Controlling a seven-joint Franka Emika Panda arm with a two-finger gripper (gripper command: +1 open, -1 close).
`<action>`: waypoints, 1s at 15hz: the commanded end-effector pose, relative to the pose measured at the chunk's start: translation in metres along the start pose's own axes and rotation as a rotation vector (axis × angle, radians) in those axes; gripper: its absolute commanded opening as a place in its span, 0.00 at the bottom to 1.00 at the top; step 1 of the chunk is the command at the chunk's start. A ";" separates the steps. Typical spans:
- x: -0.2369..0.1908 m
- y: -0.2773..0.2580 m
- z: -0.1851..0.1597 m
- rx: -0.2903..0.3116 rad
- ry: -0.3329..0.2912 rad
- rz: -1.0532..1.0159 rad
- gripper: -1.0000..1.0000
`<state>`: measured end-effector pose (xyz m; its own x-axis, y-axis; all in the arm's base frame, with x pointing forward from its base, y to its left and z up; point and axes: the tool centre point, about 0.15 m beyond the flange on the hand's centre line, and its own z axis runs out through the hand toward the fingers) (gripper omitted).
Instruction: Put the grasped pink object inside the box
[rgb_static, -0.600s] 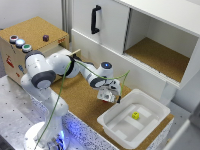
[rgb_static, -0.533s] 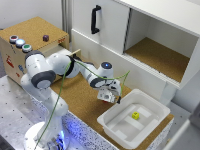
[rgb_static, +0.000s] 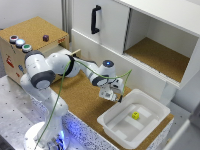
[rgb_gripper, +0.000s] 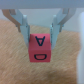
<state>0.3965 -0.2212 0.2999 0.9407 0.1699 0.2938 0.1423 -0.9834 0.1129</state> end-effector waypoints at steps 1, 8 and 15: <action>-0.023 0.079 -0.082 0.105 0.113 0.228 0.00; -0.047 0.117 -0.021 0.062 -0.022 0.340 0.00; -0.028 0.152 0.038 -0.024 -0.119 0.301 0.00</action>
<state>0.3543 -0.3364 0.3134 0.9308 -0.1524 0.3322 -0.1725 -0.9845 0.0315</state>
